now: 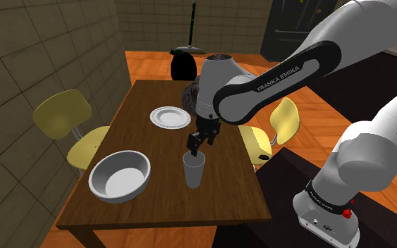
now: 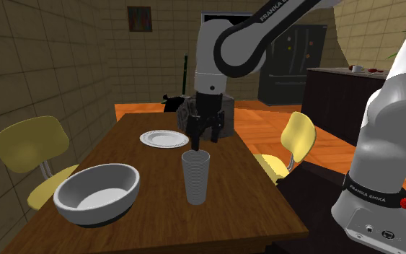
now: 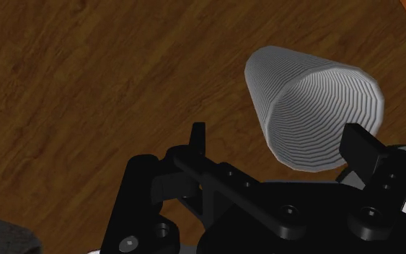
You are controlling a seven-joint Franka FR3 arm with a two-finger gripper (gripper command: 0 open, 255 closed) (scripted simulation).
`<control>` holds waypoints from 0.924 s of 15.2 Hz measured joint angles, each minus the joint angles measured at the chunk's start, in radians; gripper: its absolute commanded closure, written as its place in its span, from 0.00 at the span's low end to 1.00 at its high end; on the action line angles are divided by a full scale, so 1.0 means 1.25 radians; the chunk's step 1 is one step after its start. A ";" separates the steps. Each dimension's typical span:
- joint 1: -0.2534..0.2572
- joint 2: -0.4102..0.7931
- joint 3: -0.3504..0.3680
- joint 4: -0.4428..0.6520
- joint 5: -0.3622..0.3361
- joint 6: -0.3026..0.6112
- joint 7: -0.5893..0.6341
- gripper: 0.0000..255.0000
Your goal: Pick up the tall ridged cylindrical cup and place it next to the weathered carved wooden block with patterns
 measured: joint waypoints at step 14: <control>-0.001 0.062 0.013 -0.021 -0.017 0.081 0.015 1.00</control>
